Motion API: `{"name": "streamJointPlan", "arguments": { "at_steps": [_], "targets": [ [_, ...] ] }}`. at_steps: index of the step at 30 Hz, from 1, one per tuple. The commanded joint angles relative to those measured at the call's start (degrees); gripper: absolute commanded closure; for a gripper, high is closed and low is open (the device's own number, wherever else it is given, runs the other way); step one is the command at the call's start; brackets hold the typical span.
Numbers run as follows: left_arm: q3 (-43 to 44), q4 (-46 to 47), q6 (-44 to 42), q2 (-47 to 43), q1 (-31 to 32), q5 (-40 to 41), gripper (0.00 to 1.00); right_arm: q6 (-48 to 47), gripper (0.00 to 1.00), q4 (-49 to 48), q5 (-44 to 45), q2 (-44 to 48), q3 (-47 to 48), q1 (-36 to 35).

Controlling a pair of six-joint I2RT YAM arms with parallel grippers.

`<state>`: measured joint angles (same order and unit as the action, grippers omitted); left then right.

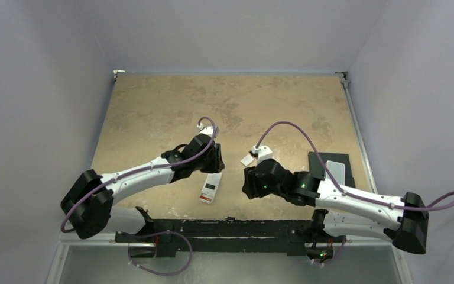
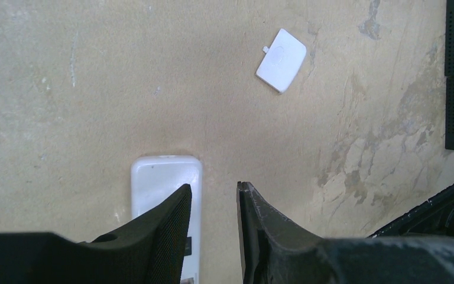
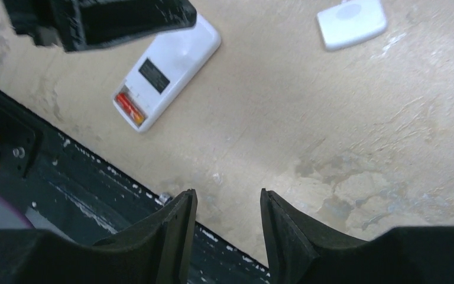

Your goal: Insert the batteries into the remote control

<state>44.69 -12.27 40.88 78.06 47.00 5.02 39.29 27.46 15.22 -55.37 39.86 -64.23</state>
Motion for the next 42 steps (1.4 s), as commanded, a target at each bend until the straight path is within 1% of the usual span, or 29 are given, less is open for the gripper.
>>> {"name": "streamJointPlan", "arguments": {
  "at_steps": [1,4,7,10,19,23,25,33,42],
  "targets": [
    [-2.3,-1.9,-0.4,-5.0,-0.1,2.3,0.66,-2.5,0.48,1.0,-5.3,-3.7,3.4,-0.2],
    [-3.7,-3.1,-0.1,-7.7,-0.1,2.6,0.65,-3.9,0.48,0.4,-7.7,-5.5,3.5,-0.2],
    [-5.0,-4.2,0.2,-10.7,-0.1,3.2,0.65,-7.2,0.49,-1.2,-10.4,-7.6,3.7,-0.2],
    [-6.4,-5.2,0.8,-13.7,-0.1,3.9,0.63,-9.0,0.51,-2.4,-14.3,-10.5,3.9,-0.3],
    [-10.7,-9.6,4.7,-24.5,-0.2,5.3,0.57,-12.6,0.55,-5.1,-20.8,-18.0,6.0,-1.4],
    [-10.9,-12.2,5.9,-29.2,-0.2,5.6,0.53,-13.8,0.55,-4.5,-20.3,-22.0,7.9,-4.1],
    [-10.1,-14.4,5.9,-30.7,-0.2,6.0,0.50,-14.2,0.54,-4.0,-19.7,-24.1,9.0,-5.5],
    [-7.2,-21.0,6.1,-36.4,-0.2,7.7,0.43,-14.9,0.54,-2.7,-16.5,-30.1,12.3,-9.3],
    [-5.1,-24.5,6.3,-39.6,-0.2,8.4,0.41,-15.1,0.54,0.0,-12.3,-36.3,16.0,-12.0]
  ]
}}
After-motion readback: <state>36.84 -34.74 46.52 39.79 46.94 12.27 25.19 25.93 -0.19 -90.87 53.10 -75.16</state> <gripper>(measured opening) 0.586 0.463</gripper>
